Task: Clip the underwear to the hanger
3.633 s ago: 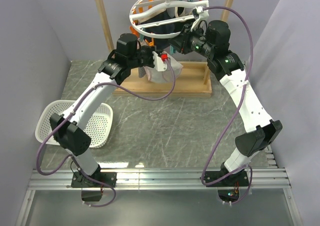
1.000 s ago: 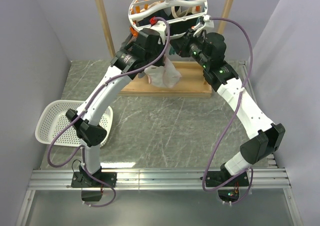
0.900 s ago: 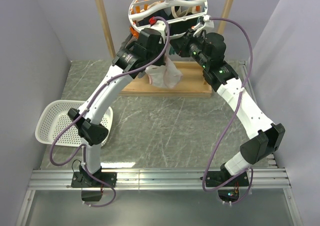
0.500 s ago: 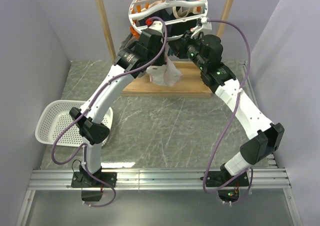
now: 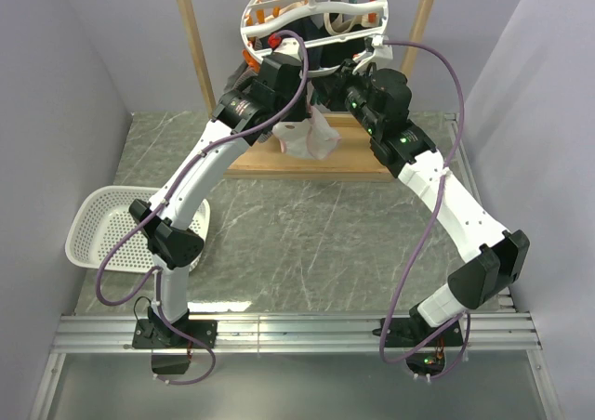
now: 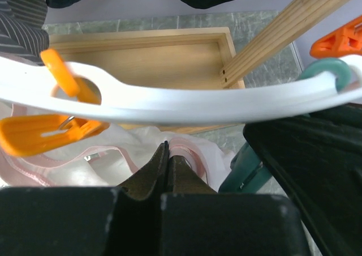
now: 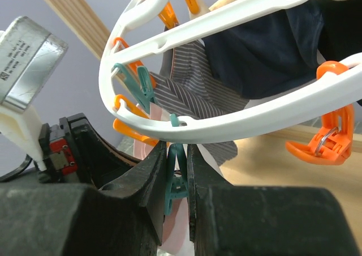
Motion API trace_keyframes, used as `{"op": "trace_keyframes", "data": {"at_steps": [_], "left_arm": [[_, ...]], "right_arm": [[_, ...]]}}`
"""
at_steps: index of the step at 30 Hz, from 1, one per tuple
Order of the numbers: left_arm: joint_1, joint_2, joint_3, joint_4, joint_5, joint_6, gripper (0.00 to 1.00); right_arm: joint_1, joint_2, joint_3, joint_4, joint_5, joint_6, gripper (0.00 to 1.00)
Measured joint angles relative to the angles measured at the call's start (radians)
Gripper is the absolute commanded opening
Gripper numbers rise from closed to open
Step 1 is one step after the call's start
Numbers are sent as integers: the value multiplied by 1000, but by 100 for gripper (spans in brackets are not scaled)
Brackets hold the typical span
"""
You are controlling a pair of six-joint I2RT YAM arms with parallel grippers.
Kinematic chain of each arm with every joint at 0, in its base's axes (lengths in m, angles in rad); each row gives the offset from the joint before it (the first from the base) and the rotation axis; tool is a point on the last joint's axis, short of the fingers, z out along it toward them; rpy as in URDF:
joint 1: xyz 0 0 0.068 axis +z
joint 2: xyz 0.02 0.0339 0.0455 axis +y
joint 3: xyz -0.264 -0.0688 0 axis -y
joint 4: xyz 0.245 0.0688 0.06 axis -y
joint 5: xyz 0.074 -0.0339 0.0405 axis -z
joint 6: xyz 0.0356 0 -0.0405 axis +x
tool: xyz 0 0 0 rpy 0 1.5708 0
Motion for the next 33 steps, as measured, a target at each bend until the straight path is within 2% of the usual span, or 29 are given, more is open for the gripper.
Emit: {"op": "trace_keyframes", "data": {"at_steps": [17, 33], "left_arm": [[0, 0, 0, 45, -6, -27, 0], [10, 0, 0, 59, -3, -56, 0]], "right_arm": [[38, -13, -32, 23, 85, -34, 0], [91, -13, -32, 24, 210, -151, 0]]}}
